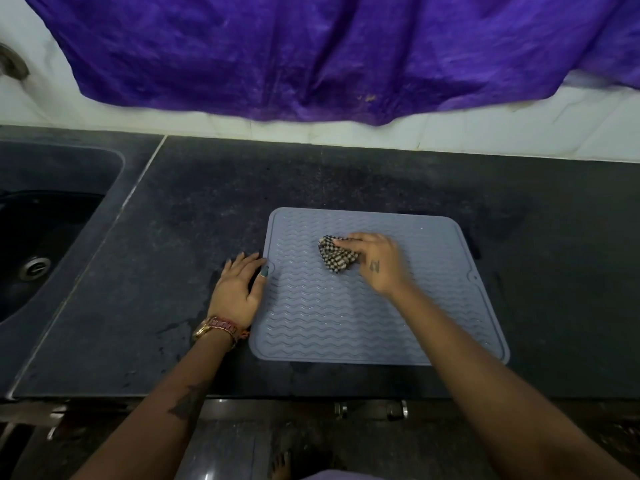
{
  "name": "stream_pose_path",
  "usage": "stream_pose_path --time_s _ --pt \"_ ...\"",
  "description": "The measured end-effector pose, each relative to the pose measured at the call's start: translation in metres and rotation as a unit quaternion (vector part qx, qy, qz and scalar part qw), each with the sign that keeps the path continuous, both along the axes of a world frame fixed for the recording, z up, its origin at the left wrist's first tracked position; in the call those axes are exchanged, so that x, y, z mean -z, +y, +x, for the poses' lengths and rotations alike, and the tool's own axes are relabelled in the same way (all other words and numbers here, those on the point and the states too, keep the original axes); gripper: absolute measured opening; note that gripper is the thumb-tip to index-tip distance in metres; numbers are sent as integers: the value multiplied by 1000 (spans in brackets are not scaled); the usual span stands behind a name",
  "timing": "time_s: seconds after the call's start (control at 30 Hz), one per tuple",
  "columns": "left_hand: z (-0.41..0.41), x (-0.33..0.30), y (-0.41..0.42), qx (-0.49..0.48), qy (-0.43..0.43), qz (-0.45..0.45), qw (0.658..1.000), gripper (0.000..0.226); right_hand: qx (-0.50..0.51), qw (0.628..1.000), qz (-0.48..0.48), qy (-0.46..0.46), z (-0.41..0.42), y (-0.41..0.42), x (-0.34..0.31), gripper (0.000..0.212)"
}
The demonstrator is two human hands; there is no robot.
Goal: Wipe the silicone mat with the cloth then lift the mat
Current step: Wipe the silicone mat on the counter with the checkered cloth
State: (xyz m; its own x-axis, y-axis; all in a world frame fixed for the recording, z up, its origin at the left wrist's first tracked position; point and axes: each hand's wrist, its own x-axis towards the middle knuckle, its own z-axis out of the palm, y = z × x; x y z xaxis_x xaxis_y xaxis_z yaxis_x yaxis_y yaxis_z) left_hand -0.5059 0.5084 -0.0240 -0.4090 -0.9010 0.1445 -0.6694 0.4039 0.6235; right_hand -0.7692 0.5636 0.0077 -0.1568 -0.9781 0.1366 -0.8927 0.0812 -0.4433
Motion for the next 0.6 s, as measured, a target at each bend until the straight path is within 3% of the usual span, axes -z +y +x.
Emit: stream_pose_path --time_s 0.13,0.3,0.47,0.6 --pt "1 2 -1 -1 -8 0 1000 70 18 999 -30 38 24 39 21 58" --pt "-1 0 1 3 -20 -9 1000 72 -9 1000 8 -3 11 26 -2 55" --pt "-1 -2 1 -2 -27 -18 999 75 -1 999 -19 48 34 65 20 62" --pt "-1 -1 3 6 -43 -25 999 77 -15 1000 0 -12 24 54 4 55"
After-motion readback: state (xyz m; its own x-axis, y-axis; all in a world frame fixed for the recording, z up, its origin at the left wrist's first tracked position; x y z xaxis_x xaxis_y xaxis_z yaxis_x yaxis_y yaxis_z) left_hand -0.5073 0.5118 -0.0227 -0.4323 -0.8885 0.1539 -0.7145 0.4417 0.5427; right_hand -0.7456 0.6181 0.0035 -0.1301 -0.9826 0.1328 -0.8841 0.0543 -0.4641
